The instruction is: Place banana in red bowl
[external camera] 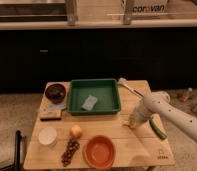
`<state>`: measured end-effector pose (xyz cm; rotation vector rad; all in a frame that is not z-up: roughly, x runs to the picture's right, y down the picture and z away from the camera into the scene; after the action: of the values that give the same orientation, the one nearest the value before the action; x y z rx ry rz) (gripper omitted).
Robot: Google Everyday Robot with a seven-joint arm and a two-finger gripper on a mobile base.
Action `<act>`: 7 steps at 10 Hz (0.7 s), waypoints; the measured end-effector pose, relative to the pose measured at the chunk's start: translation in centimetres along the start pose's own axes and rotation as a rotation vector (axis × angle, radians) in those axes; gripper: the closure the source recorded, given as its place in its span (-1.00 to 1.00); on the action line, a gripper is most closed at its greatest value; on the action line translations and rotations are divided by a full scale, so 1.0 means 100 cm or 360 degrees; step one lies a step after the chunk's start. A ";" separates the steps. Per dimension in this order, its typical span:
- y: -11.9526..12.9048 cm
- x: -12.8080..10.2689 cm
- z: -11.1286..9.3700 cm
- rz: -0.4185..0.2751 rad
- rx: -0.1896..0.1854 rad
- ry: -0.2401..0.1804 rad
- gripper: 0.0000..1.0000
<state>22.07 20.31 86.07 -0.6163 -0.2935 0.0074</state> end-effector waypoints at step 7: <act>0.002 -0.004 0.001 -0.0036 -0.0013 0.0075 1.00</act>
<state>21.66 20.52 85.88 -0.6203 -0.2547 -0.0304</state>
